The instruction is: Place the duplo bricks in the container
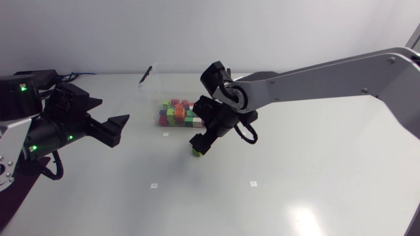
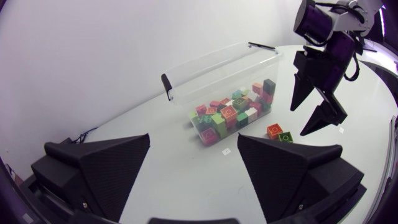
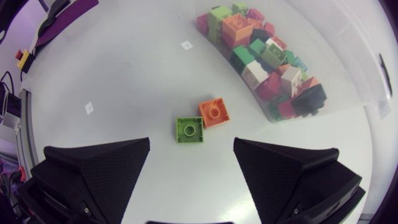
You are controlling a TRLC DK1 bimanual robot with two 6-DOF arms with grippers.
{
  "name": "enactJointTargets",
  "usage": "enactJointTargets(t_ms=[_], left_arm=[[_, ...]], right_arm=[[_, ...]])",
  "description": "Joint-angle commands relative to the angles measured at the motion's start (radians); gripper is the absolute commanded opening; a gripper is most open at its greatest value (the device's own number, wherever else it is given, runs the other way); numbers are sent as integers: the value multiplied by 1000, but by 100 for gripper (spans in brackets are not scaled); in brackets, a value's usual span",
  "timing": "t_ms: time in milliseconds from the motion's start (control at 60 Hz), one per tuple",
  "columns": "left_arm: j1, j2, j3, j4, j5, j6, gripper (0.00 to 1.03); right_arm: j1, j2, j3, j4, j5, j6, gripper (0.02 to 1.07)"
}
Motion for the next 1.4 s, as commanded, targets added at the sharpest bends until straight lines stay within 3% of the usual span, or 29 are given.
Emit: enactJointTargets(t_ms=[0,433,717,1050,1383], left_arm=[[-5,-39,-46,11,-6,-39,98],[5,-141,-145,23,-6,-103,98],[34,-243,-220,40,-8,-109,95],[57,-295,-280,71,-8,-128,94],[93,-407,-330,74,-10,-131,91]], right_arm=[[7,50,-25,15,-7,-19,99],[6,153,47,-8,-16,-57,98],[21,202,136,-81,-4,-56,92],[26,242,201,-140,7,-54,68],[35,265,224,-169,21,-53,33]])
